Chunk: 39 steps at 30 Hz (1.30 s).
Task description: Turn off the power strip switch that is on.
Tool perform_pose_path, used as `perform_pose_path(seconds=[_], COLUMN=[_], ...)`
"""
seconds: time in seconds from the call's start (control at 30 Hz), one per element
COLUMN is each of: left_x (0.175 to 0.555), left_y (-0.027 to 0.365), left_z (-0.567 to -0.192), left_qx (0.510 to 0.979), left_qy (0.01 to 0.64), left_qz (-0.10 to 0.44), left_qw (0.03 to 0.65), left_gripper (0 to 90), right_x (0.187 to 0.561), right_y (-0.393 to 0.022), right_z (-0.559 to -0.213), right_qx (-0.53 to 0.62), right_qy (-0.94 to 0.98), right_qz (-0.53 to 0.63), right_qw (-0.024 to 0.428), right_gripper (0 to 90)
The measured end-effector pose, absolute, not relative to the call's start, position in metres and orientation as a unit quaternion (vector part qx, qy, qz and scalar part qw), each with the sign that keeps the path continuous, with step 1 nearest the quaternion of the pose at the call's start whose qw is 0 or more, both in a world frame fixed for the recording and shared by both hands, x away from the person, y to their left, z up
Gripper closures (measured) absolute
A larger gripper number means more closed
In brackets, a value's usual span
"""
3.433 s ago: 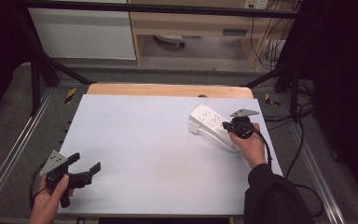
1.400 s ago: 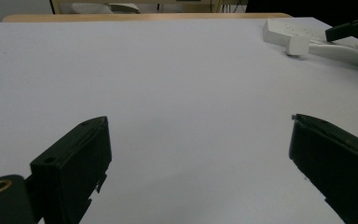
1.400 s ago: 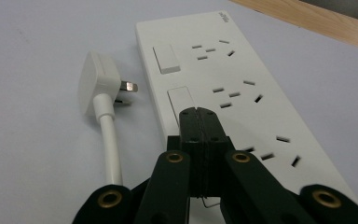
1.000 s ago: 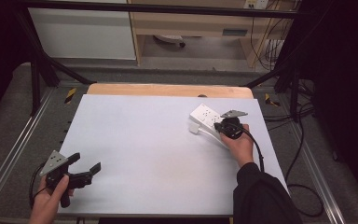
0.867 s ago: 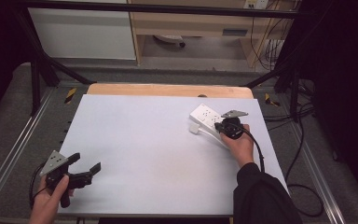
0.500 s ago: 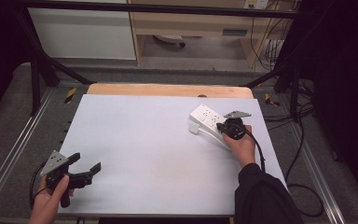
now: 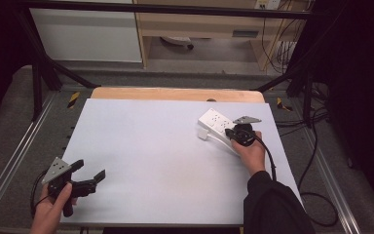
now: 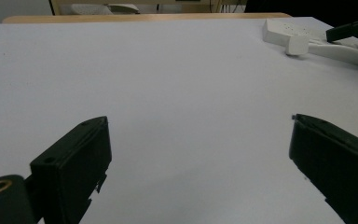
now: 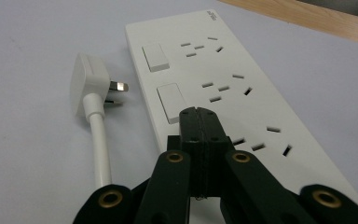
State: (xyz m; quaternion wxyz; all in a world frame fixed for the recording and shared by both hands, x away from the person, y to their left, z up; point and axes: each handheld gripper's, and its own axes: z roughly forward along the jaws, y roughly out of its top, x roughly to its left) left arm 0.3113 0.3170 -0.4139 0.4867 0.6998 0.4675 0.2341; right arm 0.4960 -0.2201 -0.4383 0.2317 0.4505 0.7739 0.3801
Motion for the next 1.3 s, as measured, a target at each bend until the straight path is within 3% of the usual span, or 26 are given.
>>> perform_pose_path(seconds=[0.93, 1.07, 1.3], left_x=[0.311, 0.311, 0.311], left_y=[0.318, 0.318, 0.318], left_z=[-0.414, -0.414, -0.414], left_qx=[0.698, 0.700, 0.700], left_qy=[0.469, 0.468, 0.468], left_qz=[0.235, 0.236, 0.236], left_qw=[0.488, 0.485, 0.485], left_gripper=[5.4, 5.4, 5.4], right_x=[0.492, 0.491, 0.490], right_y=[-0.218, -0.219, -0.221], right_z=[-0.431, -0.429, -0.423], right_qx=[0.447, 0.456, 0.478], right_qy=[0.767, 0.759, 0.745], right_qz=[0.399, 0.406, 0.415], right_qw=[0.229, 0.225, 0.212], right_gripper=[89.9, 85.3, 63.4])
